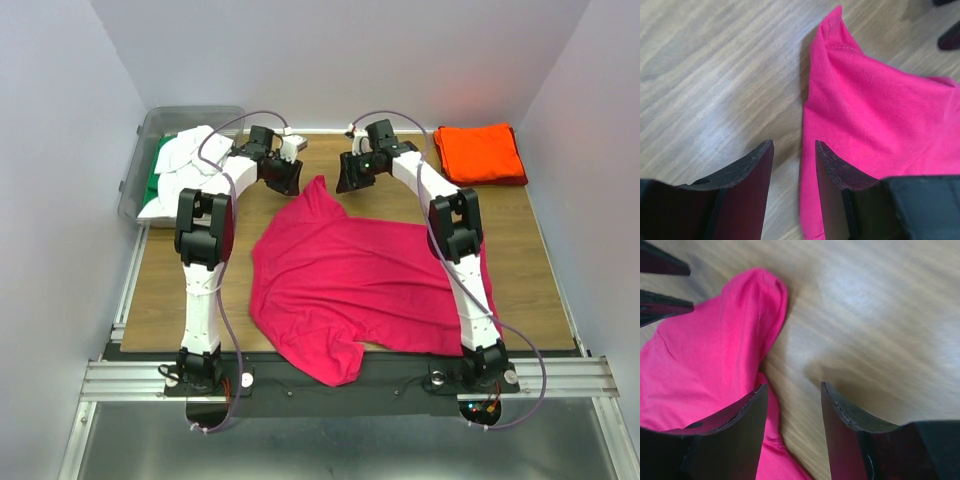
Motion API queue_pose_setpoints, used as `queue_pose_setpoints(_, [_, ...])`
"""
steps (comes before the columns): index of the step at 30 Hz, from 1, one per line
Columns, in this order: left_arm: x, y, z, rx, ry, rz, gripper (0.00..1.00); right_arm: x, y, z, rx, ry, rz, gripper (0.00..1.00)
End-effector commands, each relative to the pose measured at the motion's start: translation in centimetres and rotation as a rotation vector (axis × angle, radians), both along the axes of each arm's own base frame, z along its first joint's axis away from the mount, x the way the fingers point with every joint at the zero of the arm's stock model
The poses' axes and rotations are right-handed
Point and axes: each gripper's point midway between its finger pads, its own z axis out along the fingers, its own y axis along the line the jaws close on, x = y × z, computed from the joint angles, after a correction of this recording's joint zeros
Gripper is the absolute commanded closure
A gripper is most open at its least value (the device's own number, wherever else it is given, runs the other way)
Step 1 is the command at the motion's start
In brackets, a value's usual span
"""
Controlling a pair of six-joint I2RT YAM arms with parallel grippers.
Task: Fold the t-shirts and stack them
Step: Flatten the tshirt out
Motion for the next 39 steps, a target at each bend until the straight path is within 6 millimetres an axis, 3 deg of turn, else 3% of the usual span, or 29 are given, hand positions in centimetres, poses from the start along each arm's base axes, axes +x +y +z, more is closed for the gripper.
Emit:
queue_pose_setpoints(1, [0.1, -1.3, 1.2, -0.022, -0.018, -0.026, 0.5, -1.2, 2.3, 0.0, 0.088, 0.041, 0.043, 0.48])
queue_pose_setpoints(7, [-2.0, -1.3, -0.4, -0.008, 0.031, -0.05, 0.51, -4.2, 2.2, -1.3, 0.11, 0.121, 0.087, 0.48])
queue_pose_setpoints(10, [-2.7, -1.1, -1.5, 0.004, 0.054, -0.05, 0.57, -5.1, 2.2, -1.7, 0.116, 0.14, 0.104, 0.52])
queue_pose_setpoints(16, [-2.7, -0.6, -1.3, 0.026, 0.054, -0.03, 0.77, -6.0, 1.8, -1.2, 0.113, 0.137, 0.119, 0.55])
queue_pose_setpoints(20, [-2.7, -0.3, -0.3, 0.033, 0.035, -0.02, 1.0, -5.5, 1.3, 0.8, 0.126, 0.103, 0.109, 0.55])
queue_pose_setpoints(24, [-3.0, 0.1, 0.5, 0.038, 0.017, -0.015, 1.0, -4.4, 0.6, 3.1, 0.161, 0.076, 0.083, 0.54])
queue_pose_setpoints(27, [-3.2, 0.6, 0.7, 0.039, 0.015, -0.001, 1.0, -4.3, 0.5, 3.3, 0.176, 0.086, 0.077, 0.53])
queue_pose_setpoints(30, [-3.1, 1.4, 2.4, 0.026, -0.018, 0.035, 1.0, -4.4, 0.3, 3.5, 0.192, 0.1, 0.07, 0.53])
queue_pose_setpoints(34, [-4.1, 2.2, 2.3, 0.059, -0.007, 0.037, 1.0, -5.2, 0.6, 2.9, 0.212, 0.139, 0.088, 0.53])
queue_pose_setpoints(39, [-6.5, 3.4, 0.4, 0.129, 0.046, -0.013, 1.0, -7.0, 0.1, -0.2, 0.141, 0.177, 0.09, 0.55])
